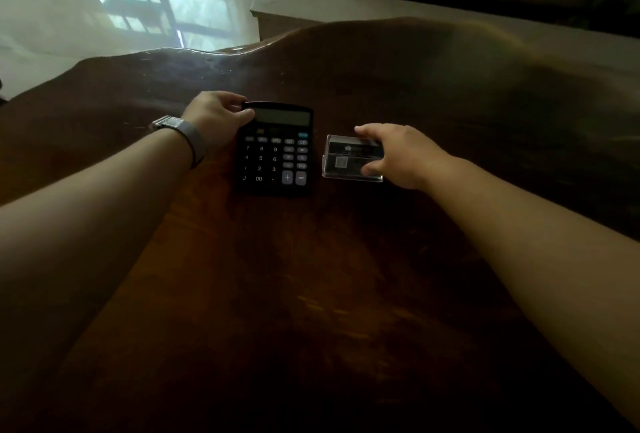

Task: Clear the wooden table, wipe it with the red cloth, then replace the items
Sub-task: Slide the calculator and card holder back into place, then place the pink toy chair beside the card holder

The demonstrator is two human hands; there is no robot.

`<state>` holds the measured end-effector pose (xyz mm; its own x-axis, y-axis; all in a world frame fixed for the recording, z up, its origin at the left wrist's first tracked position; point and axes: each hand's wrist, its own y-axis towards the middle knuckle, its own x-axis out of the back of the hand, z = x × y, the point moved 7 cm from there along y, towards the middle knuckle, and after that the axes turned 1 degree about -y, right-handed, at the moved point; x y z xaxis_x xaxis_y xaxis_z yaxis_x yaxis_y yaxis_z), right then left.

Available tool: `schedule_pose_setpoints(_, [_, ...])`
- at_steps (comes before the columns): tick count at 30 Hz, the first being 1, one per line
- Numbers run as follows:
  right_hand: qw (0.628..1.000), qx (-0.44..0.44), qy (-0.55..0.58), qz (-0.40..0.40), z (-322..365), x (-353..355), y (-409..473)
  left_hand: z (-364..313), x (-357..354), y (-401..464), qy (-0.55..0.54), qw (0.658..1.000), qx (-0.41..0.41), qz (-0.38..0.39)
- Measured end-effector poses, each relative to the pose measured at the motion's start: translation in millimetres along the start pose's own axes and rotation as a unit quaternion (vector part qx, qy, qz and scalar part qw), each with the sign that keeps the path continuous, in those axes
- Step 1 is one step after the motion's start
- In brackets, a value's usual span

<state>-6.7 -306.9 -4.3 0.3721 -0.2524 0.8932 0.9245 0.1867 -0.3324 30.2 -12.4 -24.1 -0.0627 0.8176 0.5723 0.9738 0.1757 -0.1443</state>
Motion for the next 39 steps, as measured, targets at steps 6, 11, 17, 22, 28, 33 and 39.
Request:
schedule_pose_setpoints(6, [0.996, 0.028, 0.036, -0.075, -13.8, 14.6, -39.8, -45.4, -1.3, -41.7, 0.118, 0.988, -0.092, -0.028])
schedule_pose_setpoints(11, [0.990, 0.032, 0.073, -0.118, -43.5, 17.7, -97.5, -104.9, -38.7, -106.1, 0.151, 0.970, -0.191, 0.012])
schedule_pose_setpoints(17, [0.981, -0.006, 0.094, -0.173, -123.6, 23.2, -187.1, -177.6, -133.7, -185.1, 0.183, 0.943, -0.258, 0.102])
schedule_pose_setpoints(22, [0.971, -0.072, 0.109, -0.202, -225.7, 35.9, -274.6, -230.7, -230.1, -242.1, 0.191, 0.924, -0.277, 0.184])
schedule_pose_setpoints(28, [0.949, -0.193, 0.100, -0.228, -373.0, 59.3, -389.5, -284.4, -342.9, -310.7, 0.208, 0.906, -0.264, 0.257])
schedule_pose_setpoints(33, [0.919, -0.300, 0.093, -0.236, -503.5, 73.2, -474.6, -311.5, -429.3, -361.1, 0.234, 0.892, -0.239, 0.305])
schedule_pose_setpoints(39, [0.881, -0.397, 0.013, -0.256, -625.0, 92.2, -524.0, -325.3, -504.8, -402.9, 0.243, 0.876, -0.233, 0.344])
